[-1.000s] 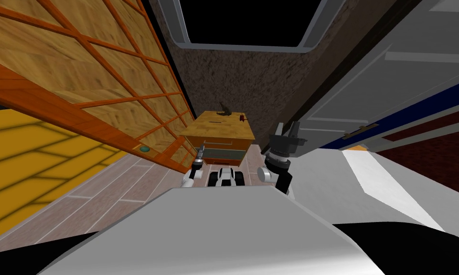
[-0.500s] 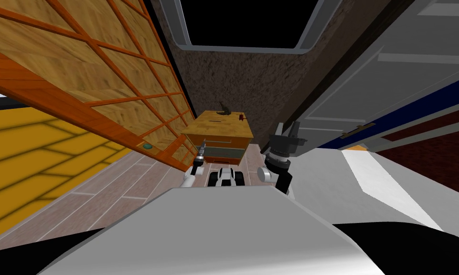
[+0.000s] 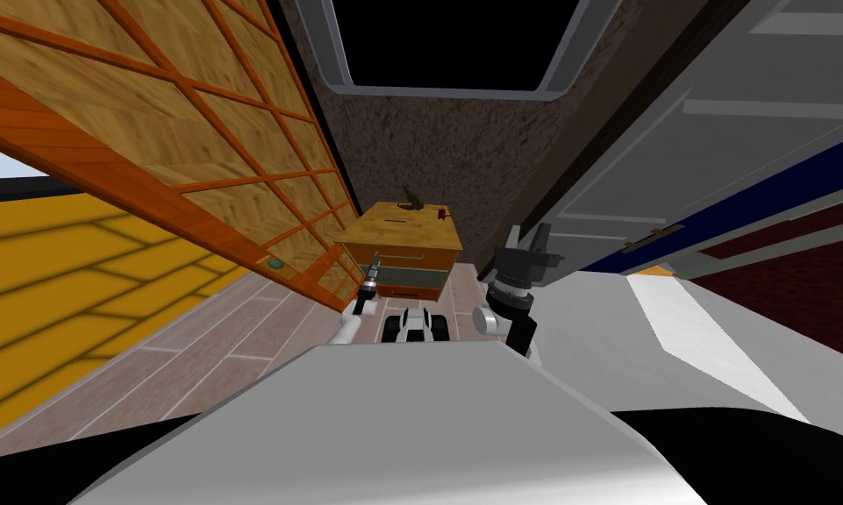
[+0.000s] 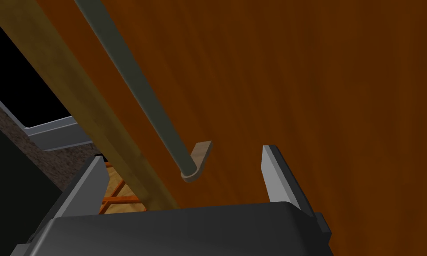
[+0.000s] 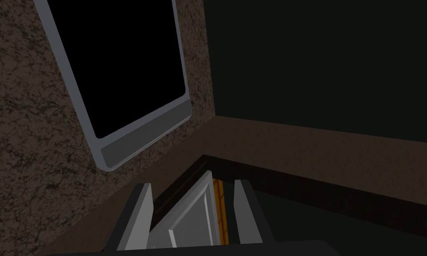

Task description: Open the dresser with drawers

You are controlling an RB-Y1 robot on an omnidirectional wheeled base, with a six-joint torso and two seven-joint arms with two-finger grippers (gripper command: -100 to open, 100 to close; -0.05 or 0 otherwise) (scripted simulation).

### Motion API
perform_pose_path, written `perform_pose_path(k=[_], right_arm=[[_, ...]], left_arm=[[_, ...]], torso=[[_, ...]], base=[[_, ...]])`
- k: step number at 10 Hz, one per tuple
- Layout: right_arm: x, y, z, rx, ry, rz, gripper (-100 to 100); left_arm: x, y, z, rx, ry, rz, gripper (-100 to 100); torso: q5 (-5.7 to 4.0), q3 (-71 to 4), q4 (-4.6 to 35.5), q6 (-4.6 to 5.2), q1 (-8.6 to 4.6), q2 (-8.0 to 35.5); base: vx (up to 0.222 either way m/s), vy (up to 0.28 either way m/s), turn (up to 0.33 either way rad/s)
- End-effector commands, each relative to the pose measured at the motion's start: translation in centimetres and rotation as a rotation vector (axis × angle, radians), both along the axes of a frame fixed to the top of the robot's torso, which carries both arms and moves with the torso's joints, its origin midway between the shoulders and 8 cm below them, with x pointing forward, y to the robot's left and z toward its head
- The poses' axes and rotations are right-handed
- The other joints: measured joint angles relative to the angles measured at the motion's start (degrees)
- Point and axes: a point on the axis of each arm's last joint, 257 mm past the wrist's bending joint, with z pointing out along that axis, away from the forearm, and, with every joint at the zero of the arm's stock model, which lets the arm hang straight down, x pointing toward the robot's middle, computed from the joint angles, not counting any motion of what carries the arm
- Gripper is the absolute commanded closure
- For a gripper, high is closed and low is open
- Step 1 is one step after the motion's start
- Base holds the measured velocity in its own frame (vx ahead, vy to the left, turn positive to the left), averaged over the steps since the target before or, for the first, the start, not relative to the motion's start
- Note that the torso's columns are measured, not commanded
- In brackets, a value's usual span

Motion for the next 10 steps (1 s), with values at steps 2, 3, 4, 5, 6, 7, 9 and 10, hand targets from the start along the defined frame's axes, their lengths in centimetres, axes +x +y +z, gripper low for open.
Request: perform_pose_path(k=[2, 3, 4, 5, 6, 7, 9, 10], right_arm=[[0.0, 0.0, 0.0, 0.0, 0.0, 0.0, 0], [0.0, 0.0, 0.0, 0.0, 0.0, 0.0, 0], [0.0, 0.0, 0.0, 0.0, 0.0, 0.0, 0], [0.0, 0.0, 0.0, 0.0, 0.0, 0.0, 0], [0.0, 0.0, 0.0, 0.0, 0.0, 0.0, 0], [0.0, 0.0, 0.0, 0.0, 0.0, 0.0, 0], [0.0, 0.0, 0.0, 0.0, 0.0, 0.0, 0], [0.0, 0.0, 0.0, 0.0, 0.0, 0.0, 0]], left_arm=[[1.8, -0.2, 0.3, 0.005, 0.029, 0.0, -100], [2.3, -0.2, 0.4, 0.007, 0.037, 0.0, -100], [2.9, -0.3, 0.5, 0.009, 0.046, 0.001, -100], [3.4, -0.4, 0.6, 0.01, 0.055, 0.001, -100], [4.0, -0.6, 0.7, 0.01, 0.065, 0.001, -100], [4.5, -0.7, 0.8, 0.009, 0.075, 0.0, -100], [5.6, -1.2, 1.0, 0.004, 0.095, -0.001, -100], [6.0, -1.5, 1.1, 0.002, 0.105, -0.001, -100]], torso=[[0.0, -0.02, -0.01, 0.0, 0.0, -0.03], [-0.01, -0.01, -0.01, 0.0, -0.02, -0.02], [-0.01, 0.01, 0.0, 0.0, -0.05, 0.02], [-0.01, 0.03, 0.02, 0.01, -0.04, 0.05], [-0.01, 0.04, 0.02, 0.0, -0.02, 0.07], [0.0, 0.02, 0.01, 0.0, -0.02, 0.02], [-0.01, -0.01, 0.0, 0.0, -0.03, -0.01], [-0.01, -0.01, 0.0, 0.0, -0.01, -0.01]], base=[[-0.043, -0.015, 0.01], [-0.05, -0.024, 0.01], [-0.06, -0.025, 0.011], [-0.072, -0.021, 0.013], [-0.063, -0.023, 0.012], [-0.063, -0.017, 0.013], [-0.06, -0.021, 0.012], [-0.057, -0.021, 0.009]])
